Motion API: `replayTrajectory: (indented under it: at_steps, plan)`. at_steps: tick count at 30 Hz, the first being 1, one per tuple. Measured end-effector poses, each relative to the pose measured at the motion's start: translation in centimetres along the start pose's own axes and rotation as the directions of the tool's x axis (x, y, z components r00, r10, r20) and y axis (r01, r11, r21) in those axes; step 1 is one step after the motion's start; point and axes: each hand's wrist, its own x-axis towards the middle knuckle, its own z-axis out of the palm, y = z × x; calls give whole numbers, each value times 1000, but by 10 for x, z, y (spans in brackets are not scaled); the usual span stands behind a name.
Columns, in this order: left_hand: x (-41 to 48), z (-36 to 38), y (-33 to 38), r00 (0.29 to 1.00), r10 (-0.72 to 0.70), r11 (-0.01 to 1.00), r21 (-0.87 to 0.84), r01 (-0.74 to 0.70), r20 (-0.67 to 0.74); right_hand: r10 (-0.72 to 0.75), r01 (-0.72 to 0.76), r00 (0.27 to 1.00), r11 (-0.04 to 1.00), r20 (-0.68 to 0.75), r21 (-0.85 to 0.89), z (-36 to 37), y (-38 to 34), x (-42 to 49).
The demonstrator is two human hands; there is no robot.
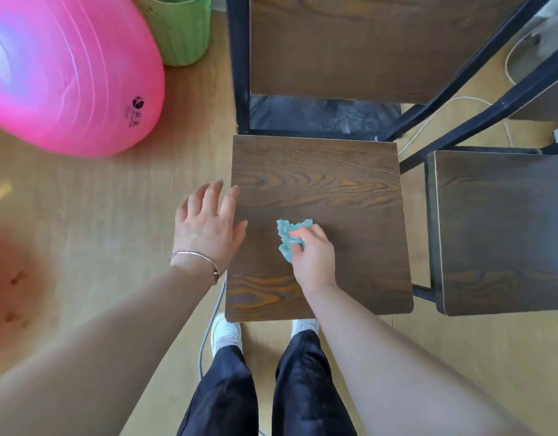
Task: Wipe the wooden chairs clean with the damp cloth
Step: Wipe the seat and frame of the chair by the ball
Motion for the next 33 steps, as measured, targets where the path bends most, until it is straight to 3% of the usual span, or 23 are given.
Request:
replayTrajectory:
  at_steps: [8, 13, 16, 19, 24, 28, 33]
  plan:
    - [-28, -3, -52, 989, -144, 990, -6, 144, -18, -233, 242, 951, 970, 204, -21, 62, -54, -59]
    - [-31, -8, -51, 983, -182, 983, -20, 182, -26, -342, 380, 863, 925, 372, -31, 70, -58, -78]
    - [-28, -12, -42, 981, -191, 981, -26, 190, -38, -334, 350, 850, 936, 408, 37, 50, -55, -75]
    - [-20, -15, -27, 982, -188, 982, -37, 187, -34, -197, 177, 919, 980, 340, 90, 7, -37, -54]
    - [9, -13, 15, 985, -171, 982, -88, 169, -20, -16, 13, 996, 999, 93, 31, -85, 23, 29]
    - [35, -5, 46, 991, -135, 987, -87, 133, -17, 183, -185, 979, 983, -91, -9, -140, 74, 98]
    - [59, 5, 68, 994, -109, 992, -72, 108, -4, 219, -226, 956, 974, -196, -15, -143, 99, 152]
